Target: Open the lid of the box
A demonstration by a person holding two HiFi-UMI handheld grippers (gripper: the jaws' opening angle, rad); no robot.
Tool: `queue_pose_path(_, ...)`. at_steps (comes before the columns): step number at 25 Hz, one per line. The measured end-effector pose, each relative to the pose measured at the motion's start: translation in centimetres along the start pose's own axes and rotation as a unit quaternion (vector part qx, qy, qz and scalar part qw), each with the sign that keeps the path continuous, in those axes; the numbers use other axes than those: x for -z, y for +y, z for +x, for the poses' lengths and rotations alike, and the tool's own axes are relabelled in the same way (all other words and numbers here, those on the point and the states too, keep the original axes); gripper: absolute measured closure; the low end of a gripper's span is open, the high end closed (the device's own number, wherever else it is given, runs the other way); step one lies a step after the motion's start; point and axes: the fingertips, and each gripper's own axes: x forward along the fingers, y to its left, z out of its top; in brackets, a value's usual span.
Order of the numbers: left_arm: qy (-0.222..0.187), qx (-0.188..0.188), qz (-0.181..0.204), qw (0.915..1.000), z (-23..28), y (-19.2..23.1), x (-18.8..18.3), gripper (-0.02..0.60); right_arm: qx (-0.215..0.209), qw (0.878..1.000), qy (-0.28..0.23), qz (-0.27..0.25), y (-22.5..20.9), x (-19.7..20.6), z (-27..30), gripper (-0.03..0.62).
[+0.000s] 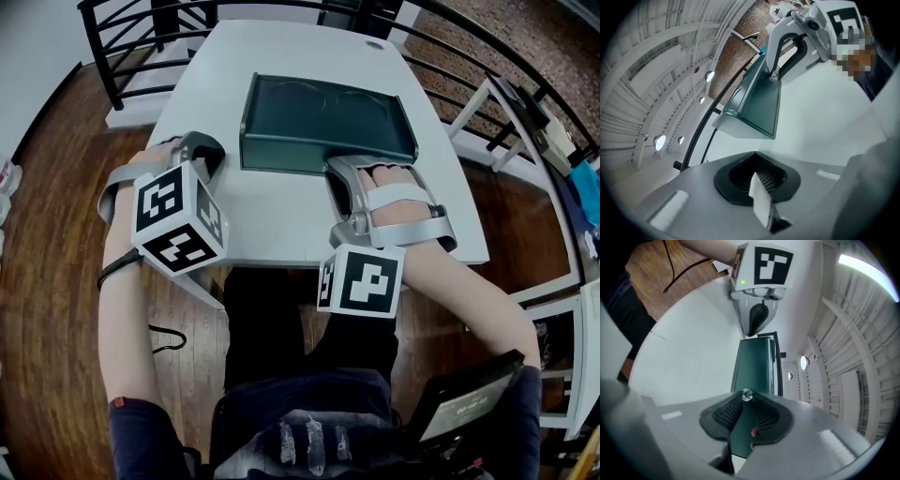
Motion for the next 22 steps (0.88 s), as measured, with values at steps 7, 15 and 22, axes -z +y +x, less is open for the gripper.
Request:
queue_pose_path(7,0.0,0.002,0.0,1.0,0.2,0.0,0.1,0.565,-0.016,1.0,-0.021,0.003,0.5,0.0,-2.1,0.525)
queue_pose_path(15,0.003,0.001,-0.003,1.0,-1.5,-0.2,0.3,0.566,-0.036,0.999,-0.038,-0.002,1.3,-1.3,-7.7,0.525)
queue_pose_path(22,0.0,0.003,-0.003,1.0,-0.2,0.0,0.4,0.566,-0.053,0.998,-0.042,-0.007,2.2,-1.7,-9.3,0.525)
